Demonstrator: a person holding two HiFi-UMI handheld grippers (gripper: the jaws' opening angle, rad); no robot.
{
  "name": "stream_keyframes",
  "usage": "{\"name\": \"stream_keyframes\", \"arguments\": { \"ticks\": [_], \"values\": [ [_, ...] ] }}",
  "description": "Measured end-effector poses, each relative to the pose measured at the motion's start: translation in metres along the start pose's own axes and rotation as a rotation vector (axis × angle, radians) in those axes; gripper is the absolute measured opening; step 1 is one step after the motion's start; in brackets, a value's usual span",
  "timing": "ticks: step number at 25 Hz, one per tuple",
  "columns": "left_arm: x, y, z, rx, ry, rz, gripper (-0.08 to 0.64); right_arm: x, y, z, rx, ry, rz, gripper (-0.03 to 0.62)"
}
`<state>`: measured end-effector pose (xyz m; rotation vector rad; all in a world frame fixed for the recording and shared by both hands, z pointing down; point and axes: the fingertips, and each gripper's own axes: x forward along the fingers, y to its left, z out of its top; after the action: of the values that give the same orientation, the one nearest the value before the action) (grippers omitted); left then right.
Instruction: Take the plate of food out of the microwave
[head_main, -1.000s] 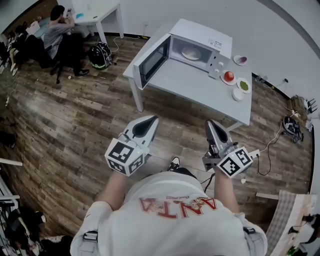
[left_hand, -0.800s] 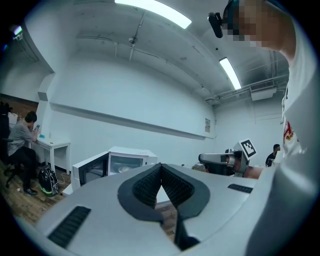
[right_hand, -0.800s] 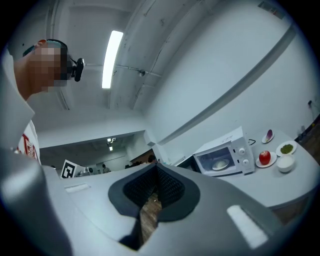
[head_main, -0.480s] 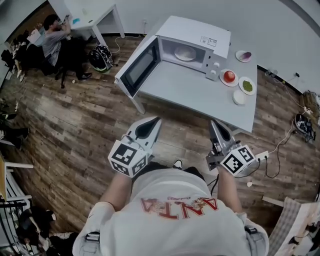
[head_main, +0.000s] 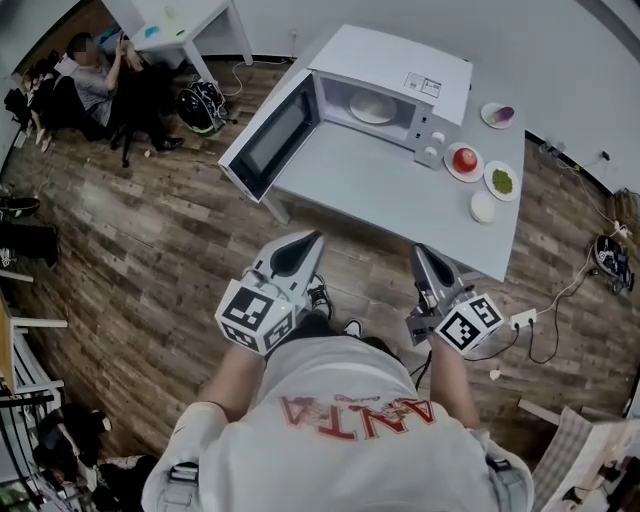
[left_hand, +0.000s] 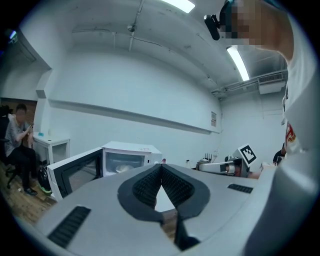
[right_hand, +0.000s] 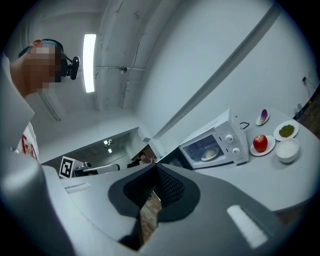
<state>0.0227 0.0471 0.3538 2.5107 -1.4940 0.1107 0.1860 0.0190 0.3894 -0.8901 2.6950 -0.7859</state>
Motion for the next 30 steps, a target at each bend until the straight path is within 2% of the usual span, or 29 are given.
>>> {"name": "stream_keyframes", "arguments": {
  "ticks": [7,16,22,26,30],
  "values": [
    [0.041,0.042,0.009,-0.027,-0.017,-0.015,0.009,0.04,-0.031,0.015,-0.014,0.01,-0.055,0.003],
    [0.096,0.113,0.031,-0.025,-0.021,-0.061,0.009,0.135,-0.059,0.04,-0.044,0.023,-0.109,0.003],
    [0.127,0.153,0.037,-0.049,-0.01,-0.118,0.009,0.176,-0.088,0.046,-0.005,-0.018,-0.235,0.003],
    [0.144,0.163,0.035,-0.067,0.008,-0.143,0.009,0.189,-0.107,0.038,0.03,-0.011,-0.277,0.003],
    [0.161,0.163,0.035,-0.062,0.023,-0.158,0.009,0.204,-0.138,0.026,0.116,0.018,-0.304,0.003]
  ]
}}
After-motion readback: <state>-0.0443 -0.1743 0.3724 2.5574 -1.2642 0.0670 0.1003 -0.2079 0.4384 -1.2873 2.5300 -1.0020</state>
